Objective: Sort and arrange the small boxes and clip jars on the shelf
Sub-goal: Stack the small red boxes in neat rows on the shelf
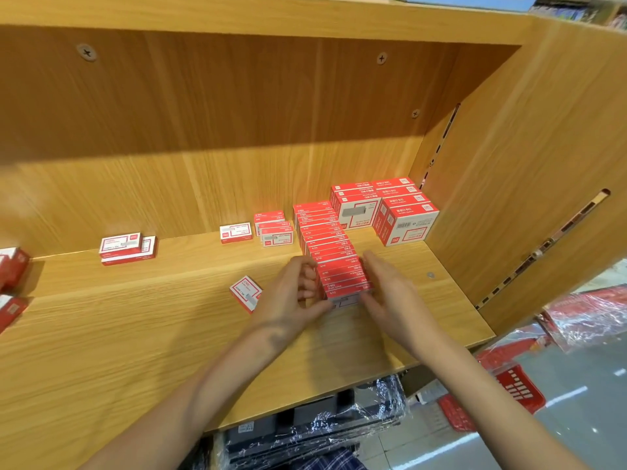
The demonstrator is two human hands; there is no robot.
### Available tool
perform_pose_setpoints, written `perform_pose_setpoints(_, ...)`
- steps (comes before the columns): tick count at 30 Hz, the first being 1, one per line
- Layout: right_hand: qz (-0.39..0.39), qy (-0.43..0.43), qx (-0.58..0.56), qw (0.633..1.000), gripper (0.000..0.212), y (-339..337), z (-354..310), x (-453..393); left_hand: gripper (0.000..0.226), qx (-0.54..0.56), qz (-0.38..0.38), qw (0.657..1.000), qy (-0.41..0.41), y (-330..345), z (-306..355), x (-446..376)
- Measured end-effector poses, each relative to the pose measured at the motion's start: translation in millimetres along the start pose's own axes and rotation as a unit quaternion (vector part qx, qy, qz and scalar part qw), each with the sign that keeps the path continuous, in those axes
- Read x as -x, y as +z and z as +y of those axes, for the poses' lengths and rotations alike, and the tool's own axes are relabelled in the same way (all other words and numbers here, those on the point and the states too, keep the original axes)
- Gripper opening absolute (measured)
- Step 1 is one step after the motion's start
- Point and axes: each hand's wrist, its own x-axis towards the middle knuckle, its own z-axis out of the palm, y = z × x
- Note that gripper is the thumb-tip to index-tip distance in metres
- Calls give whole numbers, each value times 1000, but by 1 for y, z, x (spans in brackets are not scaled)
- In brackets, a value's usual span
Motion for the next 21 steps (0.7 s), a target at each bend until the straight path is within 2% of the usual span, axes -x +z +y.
perform_pose_setpoints(4, 12, -30, 65, 997, 54, -8, -7, -20, 39, -20, 56, 997, 40, -21, -2, 0)
perform_pose_setpoints(8, 3, -70, 67, 995, 45, -2, -25, -43, 25, -85, 127, 987, 48, -51, -11, -5)
perform_pose_setpoints(12, -53, -130, 16, 990, 30, 21, -51, -65, 30, -200, 170, 965, 5, -89, -33, -7)
perform_pose_setpoints(14, -143, -124, 22, 982, 31, 39, -66, -73, 33, -259, 171, 950, -42, -111, -48, -1)
perform_pose_setpoints(16, -213, -96, 48, 971, 36, 58, -77, -80, 45, -308, 183, 931, -74, -131, -61, 9)
perform_pose_setpoints(19, -240, -86, 101, 962, 43, 77, -89, -87, 55, -377, 211, 896, -104, -157, -81, 17)
perform_pose_setpoints(21, -236, -94, 108, 961, 40, 84, -90, -89, 54, -389, 192, 890, -139, -169, -88, 18)
